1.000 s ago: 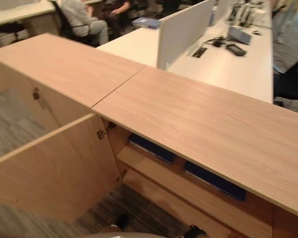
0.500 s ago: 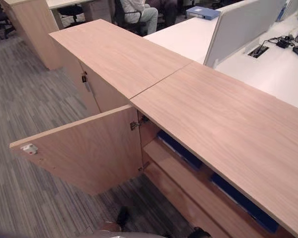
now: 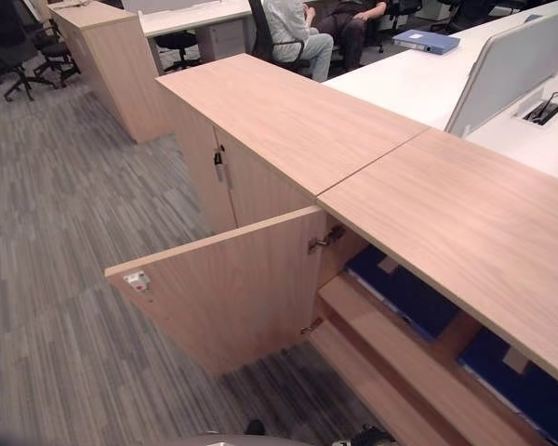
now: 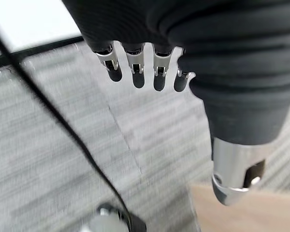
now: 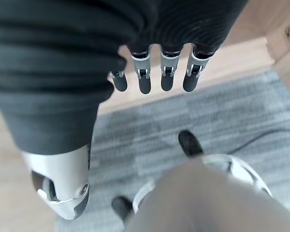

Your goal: Put the empty folder in the office cabinet

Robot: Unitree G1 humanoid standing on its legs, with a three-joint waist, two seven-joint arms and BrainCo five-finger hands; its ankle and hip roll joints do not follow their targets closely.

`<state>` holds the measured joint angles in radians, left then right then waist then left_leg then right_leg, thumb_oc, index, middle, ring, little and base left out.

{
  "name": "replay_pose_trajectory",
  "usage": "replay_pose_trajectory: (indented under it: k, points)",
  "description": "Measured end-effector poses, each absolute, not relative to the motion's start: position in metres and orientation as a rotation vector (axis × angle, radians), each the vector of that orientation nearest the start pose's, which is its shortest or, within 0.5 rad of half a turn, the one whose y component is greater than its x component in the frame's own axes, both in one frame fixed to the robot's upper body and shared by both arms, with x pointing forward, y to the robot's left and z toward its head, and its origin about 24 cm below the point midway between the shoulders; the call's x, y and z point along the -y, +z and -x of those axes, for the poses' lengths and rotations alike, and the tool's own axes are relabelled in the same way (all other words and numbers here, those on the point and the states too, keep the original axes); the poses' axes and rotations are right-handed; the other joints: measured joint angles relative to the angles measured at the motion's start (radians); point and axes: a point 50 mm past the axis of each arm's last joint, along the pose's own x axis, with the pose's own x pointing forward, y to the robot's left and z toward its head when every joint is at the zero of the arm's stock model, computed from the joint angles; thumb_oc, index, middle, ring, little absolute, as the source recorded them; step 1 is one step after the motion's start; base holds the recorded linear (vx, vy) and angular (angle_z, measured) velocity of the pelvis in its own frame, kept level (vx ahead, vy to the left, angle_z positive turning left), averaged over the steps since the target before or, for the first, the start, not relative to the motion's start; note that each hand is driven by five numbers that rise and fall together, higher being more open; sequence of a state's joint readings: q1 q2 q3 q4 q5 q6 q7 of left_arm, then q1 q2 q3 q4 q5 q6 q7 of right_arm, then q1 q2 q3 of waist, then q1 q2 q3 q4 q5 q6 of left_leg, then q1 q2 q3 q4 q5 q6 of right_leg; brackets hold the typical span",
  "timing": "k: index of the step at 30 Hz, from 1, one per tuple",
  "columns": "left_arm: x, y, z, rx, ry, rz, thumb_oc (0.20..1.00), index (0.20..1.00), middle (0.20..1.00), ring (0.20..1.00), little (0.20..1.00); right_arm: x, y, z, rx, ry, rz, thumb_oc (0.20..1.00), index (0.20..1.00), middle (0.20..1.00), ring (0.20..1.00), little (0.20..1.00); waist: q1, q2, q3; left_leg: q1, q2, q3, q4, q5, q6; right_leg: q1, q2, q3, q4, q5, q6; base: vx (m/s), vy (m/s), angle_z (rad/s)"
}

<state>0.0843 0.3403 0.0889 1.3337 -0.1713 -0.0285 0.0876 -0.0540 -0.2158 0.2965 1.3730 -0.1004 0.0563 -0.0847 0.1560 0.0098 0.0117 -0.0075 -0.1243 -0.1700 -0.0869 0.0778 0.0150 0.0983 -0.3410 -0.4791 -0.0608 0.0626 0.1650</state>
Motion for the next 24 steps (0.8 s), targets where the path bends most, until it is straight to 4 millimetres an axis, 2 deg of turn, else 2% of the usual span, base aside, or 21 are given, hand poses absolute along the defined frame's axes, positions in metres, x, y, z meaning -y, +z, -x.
replay_pose_trajectory:
  k: [1,3,4,5,6,7,8,9,10,12,13,14,17,18,21,22,23,24]
  points:
    - [-0.310,-0.146,-0.031,-1.307,0.549,-0.157,1.000,1.000,1.000,1.000,1.000,0.229,-0.168,-0.072,-1.371,0.076,0.531,1.000,1.000,1.000,1.000,1.000,0.002,0.000,0.000,0.009,-0.014,0.001,-0.001,0.002,0.004,0.009,-0.015,-0.002,0.001,0.009,0.013,-0.08,0.131,0.01]
    - [-0.333,-0.134,-0.035,-1.279,0.594,-0.203,1.000,1.000,1.000,1.000,1.000,0.230,-0.169,-0.070,-1.380,0.072,0.522,1.000,1.000,1.000,1.000,1.000,0.000,0.003,0.001,0.020,-0.018,0.002,-0.001,-0.002,0.012,0.005,-0.026,0.001,0.032,0.011,0.015,-0.05,0.079,-0.10]
    - [-0.358,-0.120,-0.036,-1.249,0.663,-0.243,1.000,1.000,1.000,1.000,1.000,0.230,-0.169,-0.070,-1.379,0.075,0.524,1.000,1.000,1.000,1.000,1.000,-0.004,0.002,0.003,0.029,-0.016,0.018,-0.001,-0.007,0.018,-0.009,-0.030,0.002,0.057,0.007,0.015,-0.05,0.070,-0.27]
    - [-0.370,-0.113,-0.034,-1.247,0.685,-0.270,1.000,1.000,1.000,1.000,1.000,0.230,-0.169,-0.068,-1.385,0.074,0.523,1.000,1.000,1.000,1.000,1.000,-0.008,0.005,0.005,0.034,-0.016,0.027,-0.001,-0.008,0.020,-0.010,-0.033,0.006,0.068,0.007,0.015,-0.03,0.026,-0.39]
    - [-0.391,-0.097,-0.045,-1.202,0.744,-0.278,1.000,1.000,1.000,1.000,1.000,0.234,-0.168,-0.066,-1.400,0.078,0.531,1.000,1.000,1.000,1.000,1.000,-0.005,0.013,0.008,0.044,-0.008,0.051,0.001,-0.004,0.041,-0.006,-0.026,0.012,0.070,0.020,0.014,-0.02,-0.109,-0.48]
    - [-0.418,-0.075,-0.046,-1.154,0.818,-0.336,1.000,1.000,1.000,1.000,1.000,0.235,-0.168,-0.065,-1.416,0.079,0.531,1.000,1.000,1.000,1.000,1.000,0.001,0.018,0.005,0.051,0.014,0.065,-0.011,-0.013,0.050,-0.023,-0.014,0.033,0.106,0.012,0.002,0.00,-0.124,-0.48]
    - [-0.428,-0.065,-0.048,-1.123,0.843,-0.363,1.000,1.000,1.000,1.000,1.000,0.237,-0.168,-0.067,-1.409,0.074,0.534,1.000,1.000,1.000,1.000,1.000,-0.003,0.031,0.001,0.050,0.033,0.087,-0.002,-0.010,0.045,-0.060,0.004,0.075,0.198,-0.064,0.000,0.00,-0.174,-0.50]
    - [-0.433,-0.060,-0.049,-1.097,0.852,-0.378,1.000,1.000,1.000,1.000,1.000,0.238,-0.167,-0.071,-1.395,0.077,0.537,1.000,1.000,1.000,1.000,1.000,0.003,0.036,-0.011,0.042,0.052,0.091,-0.009,-0.019,0.031,-0.104,0.035,0.145,0.284,-0.119,0.012,-0.01,-0.125,-0.42]
    - [-0.437,-0.055,-0.053,-1.066,0.853,-0.395,1.000,1.000,1.000,1.000,1.000,0.237,-0.167,-0.072,-1.394,0.077,0.536,1.000,1.000,1.000,1.000,1.000,0.013,0.032,-0.014,0.037,0.056,0.103,-0.007,-0.022,0.026,-0.115,0.054,0.157,0.313,-0.138,0.010,-0.01,-0.218,-0.43]
    - [-0.435,-0.055,-0.058,-1.049,0.844,-0.382,1.000,1.000,1.000,1.000,1.000,0.237,-0.167,-0.067,-1.405,0.081,0.531,1.000,1.000,1.000,1.000,1.000,0.019,0.019,-0.021,0.028,0.054,0.126,-0.007,-0.018,0.017,-0.131,0.064,0.168,0.325,-0.195,-0.025,0.00,-0.228,-0.39]
    - [-0.432,-0.060,-0.053,-1.059,0.860,-0.345,1.000,1.000,1.000,1.000,1.000,0.237,-0.168,-0.066,-1.408,0.085,0.528,1.000,1.000,1.000,1.000,1.000,0.016,0.021,-0.032,0.019,0.062,0.132,-0.001,-0.016,0.007,-0.136,0.080,0.178,0.289,-0.207,-0.025,0.00,-0.212,-0.42]
    - [-0.429,-0.064,-0.046,-1.071,0.890,-0.295,1.000,1.000,1.000,1.000,1.000,0.237,-0.169,-0.060,-1.420,0.086,0.520,1.000,1.000,1.000,1.000,1.000,0.014,0.031,-0.043,0.013,0.096,0.137,0.004,-0.014,-0.019,-0.119,0.130,0.190,0.224,-0.184,-0.038,-0.01,-0.230,-0.32]
    - [-0.426,-0.067,-0.047,-1.073,0.903,-0.254,1.000,1.000,1.000,1.000,1.000,0.240,-0.169,-0.052,-1.443,0.085,0.524,1.000,1.000,1.000,1.000,1.000,0.008,0.041,-0.048,0.017,0.133,0.133,0.019,-0.006,-0.037,-0.083,0.178,0.183,0.169,-0.162,-0.053,-0.05,-0.293,-0.06]
    - [-0.423,-0.069,-0.048,-1.070,0.902,-0.240,1.000,1.000,1.000,1.000,1.000,0.242,-0.169,-0.048,-1.450,0.089,0.528,1.000,1.000,1.000,1.000,1.000,-0.008,0.044,-0.050,0.004,0.148,0.128,0.037,-0.008,-0.047,-0.079,0.199,0.174,0.163,-0.162,-0.061,-0.14,-0.336,0.18]
    - [-0.417,-0.074,-0.058,-1.052,0.900,-0.193,1.000,1.000,1.000,1.000,1.000,0.244,-0.167,-0.055,-1.425,0.099,0.549,1.000,1.000,1.000,1.000,1.000,-0.019,0.047,-0.040,-0.073,0.175,0.098,0.117,-0.008,-0.077,-0.118,0.236,0.161,0.195,-0.175,-0.098,-0.19,-0.224,0.20]
    - [-0.415,-0.074,-0.067,-1.032,0.893,-0.181,1.000,1.000,1.000,1.000,1.000,0.244,-0.166,-0.062,-1.407,0.098,0.553,1.000,1.000,1.000,1.000,1.000,-0.025,0.039,-0.026,-0.119,0.167,0.081,0.169,-0.004,-0.094,-0.151,0.224,0.167,0.223,-0.194,-0.126,-0.16,-0.136,0.31]
    - [-0.413,-0.075,-0.074,-1.019,0.887,-0.167,1.000,1.000,1.000,1.000,1.000,0.244,-0.165,-0.070,-1.390,0.100,0.564,1.000,1.000,1.000,1.000,1.000,-0.028,0.034,-0.004,-0.127,0.168,0.069,0.185,0.014,-0.120,-0.147,0.226,0.161,0.226,-0.194,-0.131,-0.16,-0.135,0.23]
    - [-0.410,-0.077,-0.074,-1.026,0.882,-0.162,1.000,1.000,1.000,1.000,1.000,0.249,-0.164,-0.072,-1.388,0.087,0.573,1.000,1.000,1.000,1.000,1.000,-0.027,0.045,0.017,-0.144,0.175,0.060,0.211,0.037,-0.143,-0.162,0.243,0.169,0.249,-0.202,-0.141,-0.09,-0.060,0.15]
